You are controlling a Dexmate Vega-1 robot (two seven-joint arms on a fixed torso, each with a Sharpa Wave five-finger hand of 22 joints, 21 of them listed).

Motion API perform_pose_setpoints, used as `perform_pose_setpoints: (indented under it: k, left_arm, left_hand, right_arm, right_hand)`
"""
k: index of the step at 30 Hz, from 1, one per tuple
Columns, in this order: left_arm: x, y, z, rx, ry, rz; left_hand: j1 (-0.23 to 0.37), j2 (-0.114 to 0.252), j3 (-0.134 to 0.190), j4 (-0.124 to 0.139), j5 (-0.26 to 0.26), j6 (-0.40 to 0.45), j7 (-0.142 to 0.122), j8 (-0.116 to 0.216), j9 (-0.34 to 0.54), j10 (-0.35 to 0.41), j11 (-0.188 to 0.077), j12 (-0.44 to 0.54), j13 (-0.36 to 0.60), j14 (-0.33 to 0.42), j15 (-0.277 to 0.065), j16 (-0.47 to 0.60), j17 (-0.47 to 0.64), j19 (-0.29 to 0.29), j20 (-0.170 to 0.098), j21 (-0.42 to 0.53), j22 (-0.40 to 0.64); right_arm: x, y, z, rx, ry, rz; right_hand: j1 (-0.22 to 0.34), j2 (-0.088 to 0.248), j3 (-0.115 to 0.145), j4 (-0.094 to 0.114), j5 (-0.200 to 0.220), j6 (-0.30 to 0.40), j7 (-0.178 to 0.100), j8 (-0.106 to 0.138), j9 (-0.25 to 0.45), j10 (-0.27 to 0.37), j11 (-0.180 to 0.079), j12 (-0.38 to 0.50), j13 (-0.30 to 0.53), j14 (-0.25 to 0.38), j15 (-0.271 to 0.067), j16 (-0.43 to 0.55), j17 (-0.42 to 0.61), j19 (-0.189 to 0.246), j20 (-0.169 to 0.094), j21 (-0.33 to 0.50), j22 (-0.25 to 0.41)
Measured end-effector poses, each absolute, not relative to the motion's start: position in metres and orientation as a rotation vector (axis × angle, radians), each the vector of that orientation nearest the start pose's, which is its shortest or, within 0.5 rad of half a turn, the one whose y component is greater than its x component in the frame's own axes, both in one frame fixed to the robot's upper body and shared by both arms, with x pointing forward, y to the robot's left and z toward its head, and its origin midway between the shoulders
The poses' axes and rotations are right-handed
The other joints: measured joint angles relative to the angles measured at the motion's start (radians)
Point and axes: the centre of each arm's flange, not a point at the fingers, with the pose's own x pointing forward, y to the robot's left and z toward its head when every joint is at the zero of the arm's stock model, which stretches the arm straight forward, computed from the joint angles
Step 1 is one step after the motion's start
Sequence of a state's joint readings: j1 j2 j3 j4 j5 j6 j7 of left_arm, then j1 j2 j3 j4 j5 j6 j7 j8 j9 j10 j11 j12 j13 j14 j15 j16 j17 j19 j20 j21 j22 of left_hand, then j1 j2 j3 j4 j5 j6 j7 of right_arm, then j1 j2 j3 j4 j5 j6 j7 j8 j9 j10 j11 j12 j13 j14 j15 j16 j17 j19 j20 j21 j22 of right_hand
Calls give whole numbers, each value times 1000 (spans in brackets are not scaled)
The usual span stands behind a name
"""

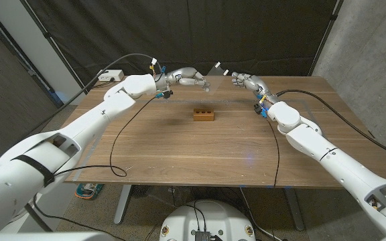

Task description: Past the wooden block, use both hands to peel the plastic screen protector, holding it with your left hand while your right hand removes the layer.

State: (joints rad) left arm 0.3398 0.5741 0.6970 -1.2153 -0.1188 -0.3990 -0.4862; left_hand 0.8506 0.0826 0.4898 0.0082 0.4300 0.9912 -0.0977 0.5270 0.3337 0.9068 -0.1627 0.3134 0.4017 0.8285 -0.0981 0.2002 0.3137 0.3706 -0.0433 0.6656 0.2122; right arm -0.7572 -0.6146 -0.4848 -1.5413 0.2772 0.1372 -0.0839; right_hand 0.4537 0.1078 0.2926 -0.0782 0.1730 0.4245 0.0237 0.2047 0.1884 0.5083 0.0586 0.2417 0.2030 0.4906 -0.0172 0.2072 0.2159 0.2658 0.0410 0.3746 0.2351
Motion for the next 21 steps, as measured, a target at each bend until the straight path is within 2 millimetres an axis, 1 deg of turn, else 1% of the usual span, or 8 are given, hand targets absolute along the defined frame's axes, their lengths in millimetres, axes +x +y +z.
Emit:
perform_pose_setpoints:
  k: [4, 6, 8, 11, 13, 16, 18, 21]
  left_arm:
    - [637, 163, 128, 978, -784, -701]
    - [638, 163, 129, 980, -780, -704]
    - [638, 162, 128, 982, -777, -707]
    - [639, 161, 129, 986, -773, -712]
    - [640, 161, 130, 990, -770, -716]
    - [640, 159, 130, 997, -768, -725]
    - [640, 158, 131, 1000, -767, -728]
    - [640, 156, 131, 1011, -767, -735]
  left_hand:
    - [-1, 1, -2, 2, 4, 0, 0, 3, 5, 0, 0, 0, 0, 0, 0, 0, 0, 0, 0, 0, 0]
    - [-2, 2, -2, 2, 7, 0, 0, 9, 8, 0, 0, 0, 0, 0, 0, 0, 0, 0, 0, 4, 0]
    - [-2, 2, -2, 2, 7, 0, 0, 11, 12, 0, 0, 0, 0, 0, 0, 0, 0, -9, 1, 4, 0]
    - [-2, 2, -2, 2, 7, 0, 0, 17, 16, 0, 0, 0, 0, -7, 0, 0, 0, -13, -2, 4, 0]
    - [-2, 2, -2, 2, 7, 0, 0, 19, 17, 0, 0, 0, 0, -7, 0, 0, 0, -18, 3, 4, 0]
    - [-2, 2, -2, 2, 11, 0, 0, 23, 22, 0, 0, 0, 0, -16, 2, 0, 0, -23, -2, 4, 0]
    - [-2, 2, -2, 2, 15, 0, 0, 26, 26, 2, -2, -7, 0, -18, 3, 0, -1, -28, 2, 4, 0]
    - [-2, 2, -5, 5, 15, 0, 0, 29, 30, 2, -2, -9, 4, -20, 2, 0, -3, -29, 3, 4, 0]
  right_arm:
    - [623, -226, 44, -406, -726, 231]
    - [623, -226, 45, -393, -737, 239]
    - [623, -227, 46, -382, -746, 244]
    - [622, -226, 48, -370, -760, 257]
    - [622, -226, 49, -366, -767, 269]
    - [622, -226, 51, -364, -775, 282]
    - [623, -227, 53, -365, -778, 286]
    - [624, -226, 54, -370, -780, 297]
  right_hand:
    - [9, 9, 13, -13, 1, 30, -2, 10, 0, 42, -8, 15, 0, 49, -22, 18, 1, 30, -9, 15, 0]
    - [26, 26, 21, -21, 5, 41, -6, 10, 0, 60, -12, 21, 0, 69, -31, 30, 6, 36, -15, 24, 4]
    - [44, 44, 28, -26, 8, 48, -14, 18, 0, 75, -19, 25, 4, 88, -35, 44, 15, 43, -22, 29, 6]
    - [56, 74, 45, -17, 9, 64, -26, 18, 0, 91, -32, 25, 8, 102, -37, 67, 37, 39, -32, 36, 11]
    - [58, 81, 53, -8, 9, 69, -32, 18, 0, 89, -39, 25, 9, 103, -38, 75, 50, 28, -44, 36, 14]
    - [64, 86, 65, 4, 9, 60, -44, 18, 0, 84, -47, 21, 13, 85, -39, 86, 71, 12, -59, 36, 18]
    - [64, 86, 69, 8, 9, 58, -46, 13, 0, 81, -50, 16, 14, 70, -37, 86, 84, -5, -56, 36, 23]
    - [63, 86, 62, 15, 9, 58, -46, 13, 0, 81, -50, 16, 14, 67, -34, 99, 96, -13, -48, 36, 27]
